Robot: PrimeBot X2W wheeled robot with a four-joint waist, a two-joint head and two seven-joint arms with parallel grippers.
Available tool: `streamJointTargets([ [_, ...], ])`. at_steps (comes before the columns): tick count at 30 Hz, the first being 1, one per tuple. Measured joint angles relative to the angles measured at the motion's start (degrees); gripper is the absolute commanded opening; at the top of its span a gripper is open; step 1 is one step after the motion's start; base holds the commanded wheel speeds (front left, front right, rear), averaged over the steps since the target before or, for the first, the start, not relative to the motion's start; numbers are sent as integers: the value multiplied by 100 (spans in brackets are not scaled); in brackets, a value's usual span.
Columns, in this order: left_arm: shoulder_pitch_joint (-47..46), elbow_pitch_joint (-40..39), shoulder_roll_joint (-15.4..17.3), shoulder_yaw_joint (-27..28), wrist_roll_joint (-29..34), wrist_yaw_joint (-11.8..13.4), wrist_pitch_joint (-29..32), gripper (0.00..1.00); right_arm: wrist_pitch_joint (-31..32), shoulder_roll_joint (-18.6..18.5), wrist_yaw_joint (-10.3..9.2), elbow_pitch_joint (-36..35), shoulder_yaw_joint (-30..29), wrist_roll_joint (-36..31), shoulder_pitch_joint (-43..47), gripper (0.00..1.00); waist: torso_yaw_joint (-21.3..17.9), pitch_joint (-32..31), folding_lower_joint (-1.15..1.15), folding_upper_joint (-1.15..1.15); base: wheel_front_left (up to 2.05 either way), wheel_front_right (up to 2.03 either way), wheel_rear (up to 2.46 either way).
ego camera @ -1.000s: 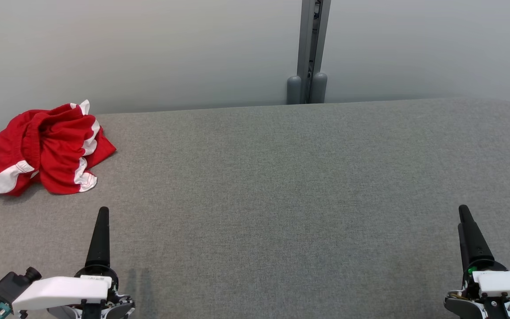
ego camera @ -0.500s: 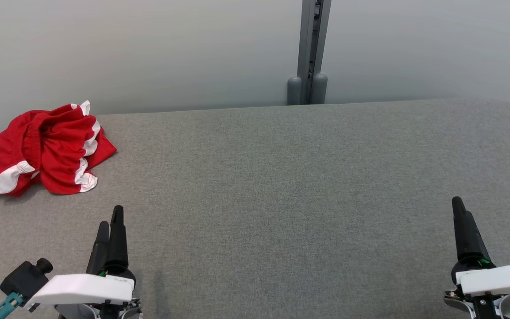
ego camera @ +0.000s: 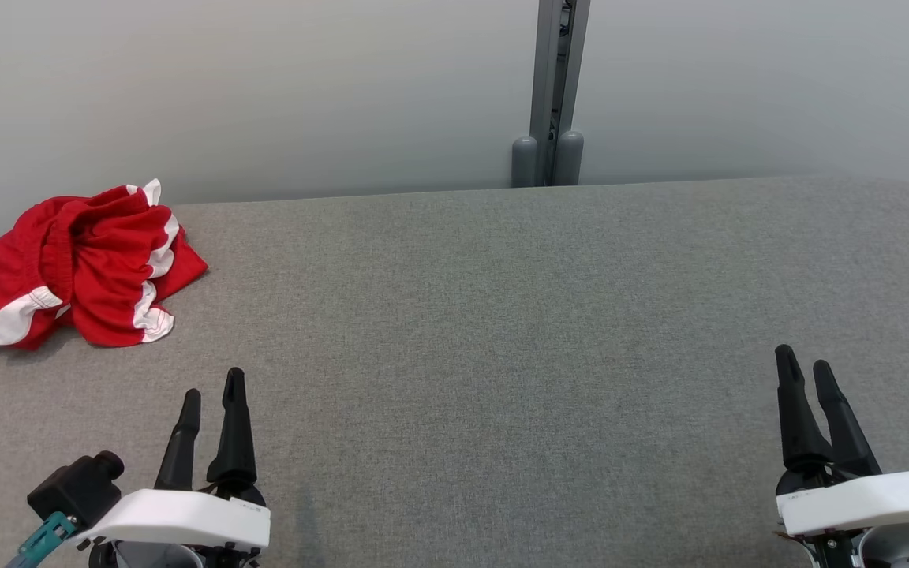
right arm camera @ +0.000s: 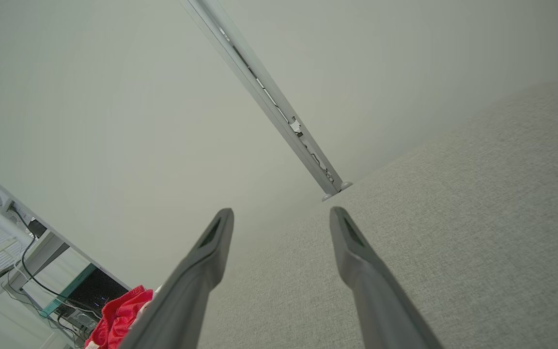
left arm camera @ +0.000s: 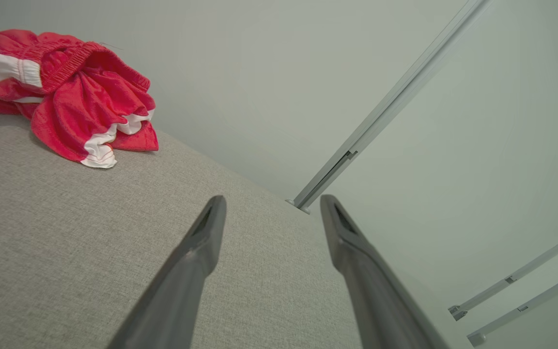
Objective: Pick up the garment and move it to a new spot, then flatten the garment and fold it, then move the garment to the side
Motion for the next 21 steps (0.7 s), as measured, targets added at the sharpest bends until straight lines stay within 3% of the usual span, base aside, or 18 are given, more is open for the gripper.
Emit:
streamJointTargets([
  [21, 99, 118, 14, -132, 1357, 237, -320, 100, -332, -15, 1, 81, 199, -1397, 49, 100, 6, -10, 0, 0, 0, 0, 0],
])
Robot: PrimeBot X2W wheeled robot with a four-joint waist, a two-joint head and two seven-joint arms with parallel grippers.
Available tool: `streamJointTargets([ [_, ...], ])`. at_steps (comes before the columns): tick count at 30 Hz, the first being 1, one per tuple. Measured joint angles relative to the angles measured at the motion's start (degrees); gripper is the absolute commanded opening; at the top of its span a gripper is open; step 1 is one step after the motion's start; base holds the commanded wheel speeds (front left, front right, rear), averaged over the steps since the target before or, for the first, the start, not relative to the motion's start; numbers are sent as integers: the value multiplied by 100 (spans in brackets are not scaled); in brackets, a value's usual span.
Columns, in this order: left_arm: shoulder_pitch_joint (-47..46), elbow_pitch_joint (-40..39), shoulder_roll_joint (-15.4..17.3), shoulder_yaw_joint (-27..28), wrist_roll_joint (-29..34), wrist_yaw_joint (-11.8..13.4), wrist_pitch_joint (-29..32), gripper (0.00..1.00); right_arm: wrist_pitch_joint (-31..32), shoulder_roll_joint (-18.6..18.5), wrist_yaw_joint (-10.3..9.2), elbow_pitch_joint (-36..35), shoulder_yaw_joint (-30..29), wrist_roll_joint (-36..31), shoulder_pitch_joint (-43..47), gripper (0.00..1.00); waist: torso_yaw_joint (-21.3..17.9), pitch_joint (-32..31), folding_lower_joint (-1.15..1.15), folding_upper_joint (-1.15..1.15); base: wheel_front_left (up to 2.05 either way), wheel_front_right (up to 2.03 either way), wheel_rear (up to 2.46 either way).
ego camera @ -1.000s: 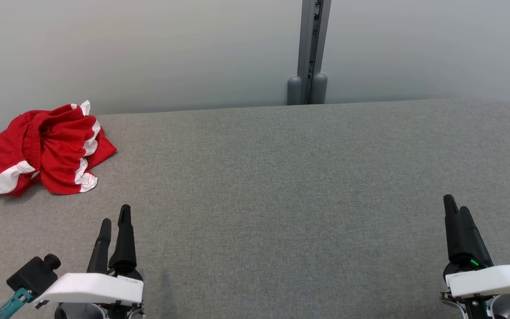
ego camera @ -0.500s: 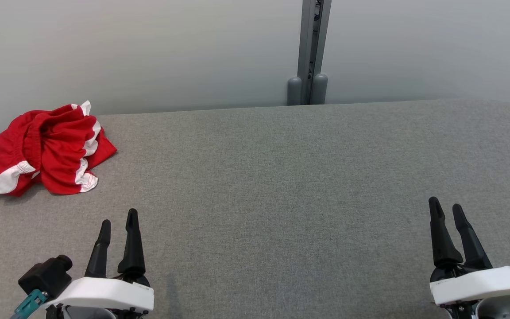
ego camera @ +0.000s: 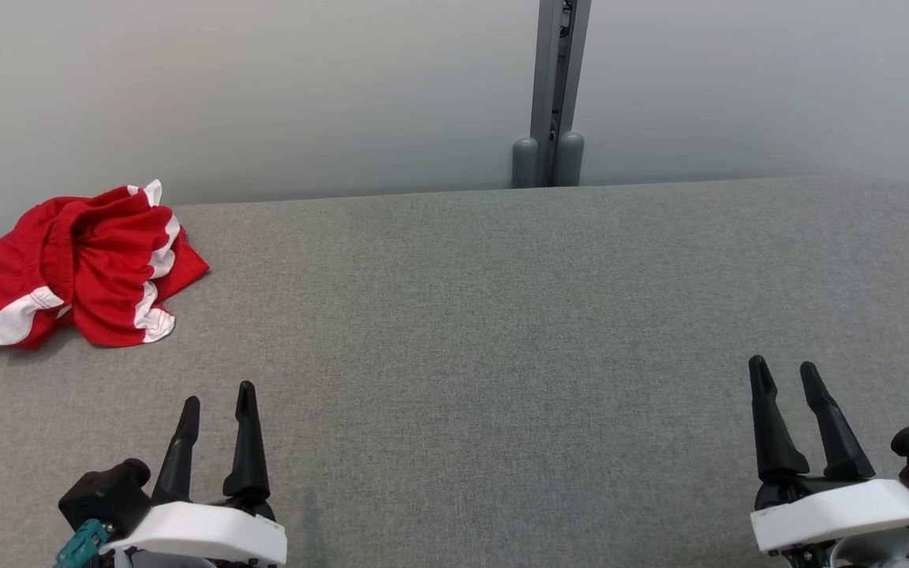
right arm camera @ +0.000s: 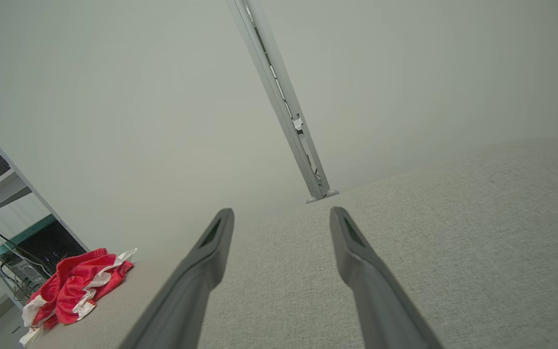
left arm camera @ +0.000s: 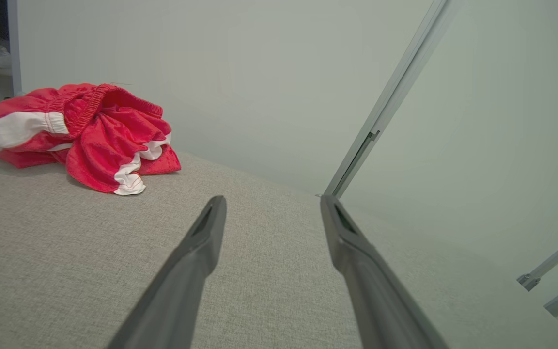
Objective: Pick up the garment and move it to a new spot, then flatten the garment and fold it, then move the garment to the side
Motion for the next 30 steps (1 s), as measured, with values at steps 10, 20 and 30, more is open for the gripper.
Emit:
streamJointTargets([
  [10, 30, 115, 5, -41, 487, 41, -129, 100, -123, -5, 0, 10, 94, -547, -1, 100, 16, 2, 0, 0, 0, 0, 0],
  [20, 35, 194, 10, -82, 945, 75, -261, 100, -267, -15, 0, 33, 124, -1051, -7, 100, 23, 19, 0, 0, 0, 0, 0],
  [30, 35, 190, 14, -121, 1319, 137, -367, 100, -367, -21, 1, 46, 118, -1481, -32, 100, 24, 34, 0, 0, 0, 0, 0],
])
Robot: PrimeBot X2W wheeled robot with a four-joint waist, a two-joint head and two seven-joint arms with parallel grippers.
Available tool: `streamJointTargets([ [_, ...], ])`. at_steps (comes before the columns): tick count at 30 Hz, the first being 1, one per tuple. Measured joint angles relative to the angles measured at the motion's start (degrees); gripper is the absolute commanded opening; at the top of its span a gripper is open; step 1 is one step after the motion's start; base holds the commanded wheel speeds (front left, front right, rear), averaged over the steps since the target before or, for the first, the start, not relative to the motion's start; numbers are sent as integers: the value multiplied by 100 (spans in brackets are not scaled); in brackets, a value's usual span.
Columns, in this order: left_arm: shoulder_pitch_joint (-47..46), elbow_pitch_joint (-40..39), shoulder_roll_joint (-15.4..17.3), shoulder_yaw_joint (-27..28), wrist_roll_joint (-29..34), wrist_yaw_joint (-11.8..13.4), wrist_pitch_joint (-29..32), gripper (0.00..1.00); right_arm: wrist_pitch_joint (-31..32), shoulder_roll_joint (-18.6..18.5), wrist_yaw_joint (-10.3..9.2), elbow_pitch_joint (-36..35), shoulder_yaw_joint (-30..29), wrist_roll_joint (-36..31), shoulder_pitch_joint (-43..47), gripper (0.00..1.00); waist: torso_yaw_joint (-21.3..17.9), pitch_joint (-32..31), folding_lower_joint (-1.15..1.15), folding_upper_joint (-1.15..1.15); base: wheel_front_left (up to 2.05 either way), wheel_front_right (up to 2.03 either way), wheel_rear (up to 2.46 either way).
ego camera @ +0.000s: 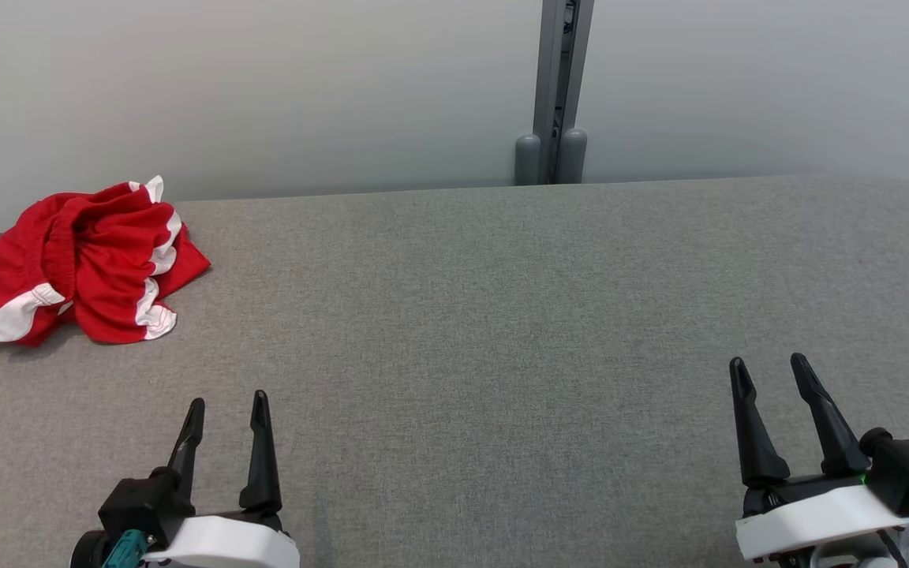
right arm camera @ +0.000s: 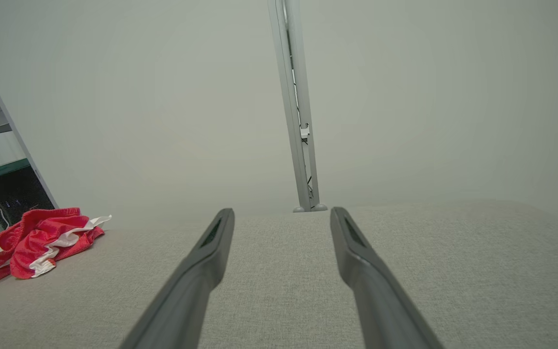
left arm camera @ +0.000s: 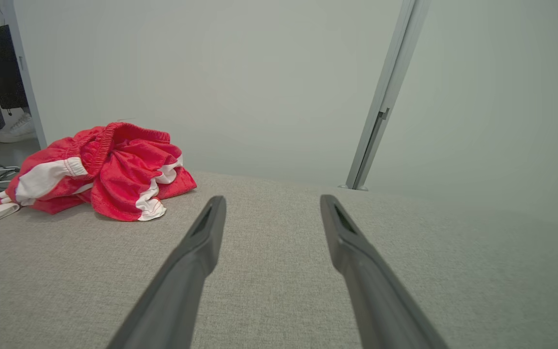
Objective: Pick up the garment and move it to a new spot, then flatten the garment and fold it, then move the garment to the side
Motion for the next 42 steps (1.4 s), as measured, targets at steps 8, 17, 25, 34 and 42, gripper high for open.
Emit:
streamJointTargets([
  [8, 1, 51, 4, -20, 215, 53, -92, 100, -99, -3, 0, 9, 4, -296, -4, 100, 17, -3, 0, 0, 0, 0, 0],
  [17, 16, 145, 7, -59, 458, 88, -169, 100, -166, -7, 0, 18, 27, -584, -5, 100, 23, 4, 0, 0, 0, 0, 0],
  [25, 18, 269, 9, -62, 433, 88, -181, 100, -175, -8, 1, 82, 26, -586, -15, 100, 16, 10, 0, 0, 0, 0, 0],
  [34, 16, 304, 9, -66, 433, 88, -182, 100, -175, -9, 1, 90, 34, -586, -30, 100, 18, 23, 0, 0, 0, 0, 0],
  [42, 15, 302, 9, -64, 447, 88, -182, 100, -175, -9, 1, 90, 49, -587, -36, 100, 11, 30, 0, 0, 0, 0, 0],
])
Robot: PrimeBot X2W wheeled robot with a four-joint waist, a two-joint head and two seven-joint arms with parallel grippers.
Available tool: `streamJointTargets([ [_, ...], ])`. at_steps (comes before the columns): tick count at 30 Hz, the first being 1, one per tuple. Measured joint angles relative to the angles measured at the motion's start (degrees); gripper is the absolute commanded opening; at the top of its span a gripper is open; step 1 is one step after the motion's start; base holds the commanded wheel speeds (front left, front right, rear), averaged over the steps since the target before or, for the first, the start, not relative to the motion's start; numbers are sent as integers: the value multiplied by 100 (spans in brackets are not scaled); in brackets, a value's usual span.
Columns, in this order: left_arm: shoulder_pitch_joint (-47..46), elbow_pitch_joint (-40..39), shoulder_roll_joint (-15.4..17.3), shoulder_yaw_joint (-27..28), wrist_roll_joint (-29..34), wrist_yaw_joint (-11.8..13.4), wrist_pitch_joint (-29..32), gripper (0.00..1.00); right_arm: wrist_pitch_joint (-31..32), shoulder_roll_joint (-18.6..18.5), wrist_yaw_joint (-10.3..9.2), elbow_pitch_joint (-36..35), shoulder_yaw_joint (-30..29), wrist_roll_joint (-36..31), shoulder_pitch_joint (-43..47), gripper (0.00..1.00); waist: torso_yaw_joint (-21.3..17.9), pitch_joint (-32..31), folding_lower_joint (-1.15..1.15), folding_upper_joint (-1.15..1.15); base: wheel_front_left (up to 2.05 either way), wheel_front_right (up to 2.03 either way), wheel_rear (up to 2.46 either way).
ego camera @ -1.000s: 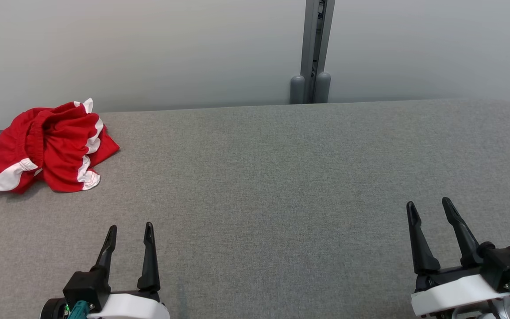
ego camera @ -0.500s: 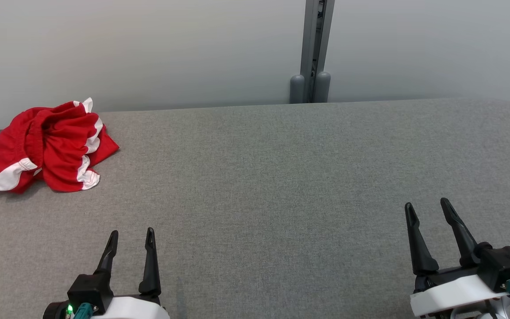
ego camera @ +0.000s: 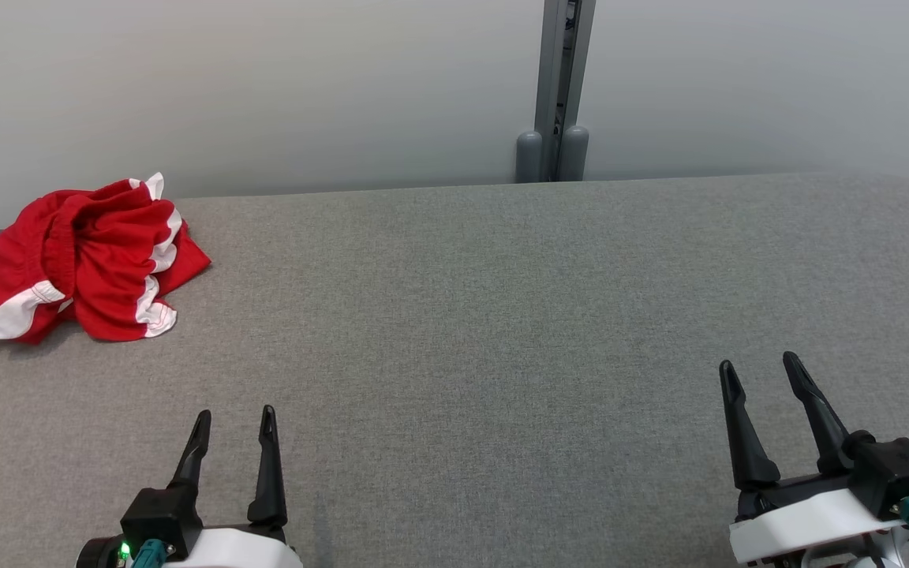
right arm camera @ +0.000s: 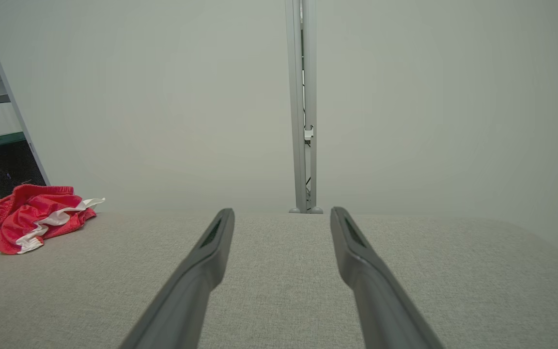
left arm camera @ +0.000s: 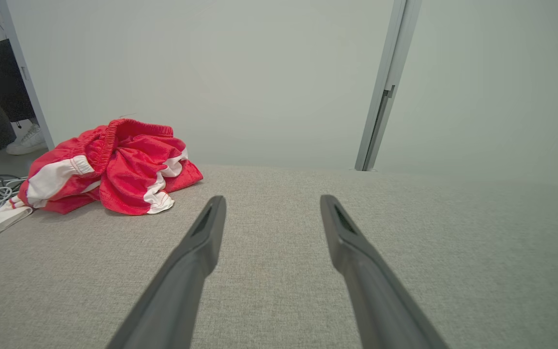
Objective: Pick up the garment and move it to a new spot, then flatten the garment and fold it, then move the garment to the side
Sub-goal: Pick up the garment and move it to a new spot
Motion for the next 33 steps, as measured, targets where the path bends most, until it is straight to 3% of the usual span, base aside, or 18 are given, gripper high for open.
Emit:
streamJointTargets([
  [10, -16, -1, 0, -18, 11, 0, 0, 100, 0, 0, 0, -3, -20, 0, 1, 100, 45, -2, 0, 0, 0, 0, 0],
  [17, -72, -3, 1, -48, 64, -8, 0, 100, 0, -3, 0, -34, -47, 1, 12, 100, 339, 2, 0, 0, 0, 0, 0],
  [24, -84, -43, -1, -110, 70, -37, 0, 100, -1, -7, 0, -66, -60, 2, 61, 100, 975, 7, 0, 0, 0, 0, 0],
  [33, -69, -91, 2, -64, 69, -40, 0, 100, -2, -4, 1, -67, 2, 2, 87, 100, 2162, 21, 0, 0, 0, 0, 0],
])
